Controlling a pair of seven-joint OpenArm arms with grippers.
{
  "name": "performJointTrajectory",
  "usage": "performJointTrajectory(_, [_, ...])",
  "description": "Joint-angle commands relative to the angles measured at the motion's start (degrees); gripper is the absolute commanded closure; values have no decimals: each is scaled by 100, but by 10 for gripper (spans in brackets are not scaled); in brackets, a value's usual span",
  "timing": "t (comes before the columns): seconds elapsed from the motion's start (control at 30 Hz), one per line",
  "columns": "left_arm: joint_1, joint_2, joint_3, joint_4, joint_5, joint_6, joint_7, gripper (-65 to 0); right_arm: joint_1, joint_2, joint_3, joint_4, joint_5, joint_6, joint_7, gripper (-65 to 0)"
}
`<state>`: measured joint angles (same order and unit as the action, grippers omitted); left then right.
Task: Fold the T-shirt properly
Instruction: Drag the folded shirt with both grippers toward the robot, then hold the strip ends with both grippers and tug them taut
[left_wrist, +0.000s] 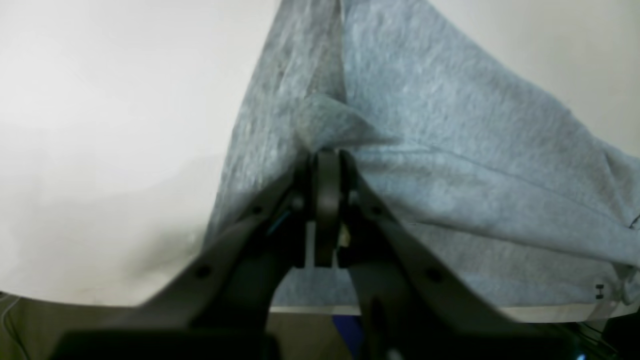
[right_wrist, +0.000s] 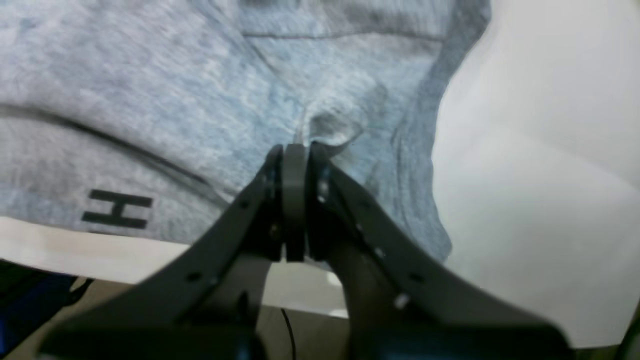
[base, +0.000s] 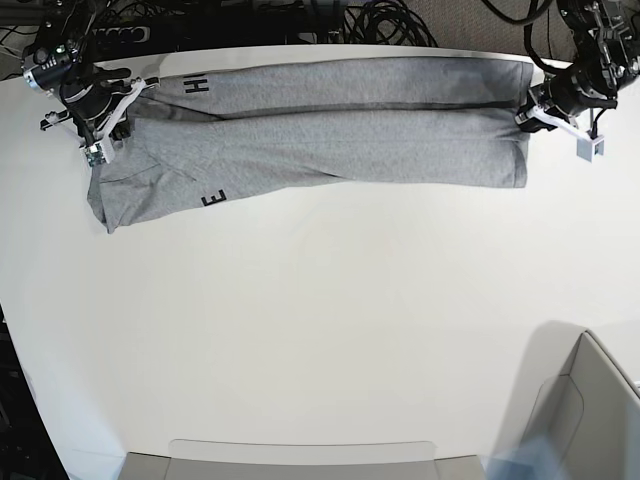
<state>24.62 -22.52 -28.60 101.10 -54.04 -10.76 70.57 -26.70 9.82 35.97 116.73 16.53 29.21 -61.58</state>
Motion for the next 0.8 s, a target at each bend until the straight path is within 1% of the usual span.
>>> performJointTrajectory(0.0, [-14,-82,-28,75,-51,-18,-54,0,2,50,21,59,-14,19,61,0])
performJointTrajectory(0.17, [127,-82,-28,75,-51,-18,-63,0,54,-55,12,-205,-40,19,61,0])
performJointTrajectory(0.57, [241,-82,-28,-4,-42,-9,-81,0,10,-64,-76,-266,-31,19,70,0])
performJointTrajectory(0.6, [241,-82,-37,-4,-42,-9,-81,-11,10,-73,-67,-257,-31,19,70,0])
performJointTrajectory(0.63, [250,-82,-63,-4,-42,-9,-81,-68,2,-81,-49,-257,-31,19,70,-32])
performJointTrajectory(0.7, [285,-73,-81,13,-42,0,-81,-171,2,-187,-23,-249,-31,19,70,-133])
performJointTrajectory(0.73, [338,-73,-89,40,-51,17,-81,-208,2,-196,-23,-231,-31,19,70,-179])
performJointTrajectory(0.77, [382,-73,-98,136,-51,35,-142,-226,2,-196,-23,-222,-31,19,70,-223])
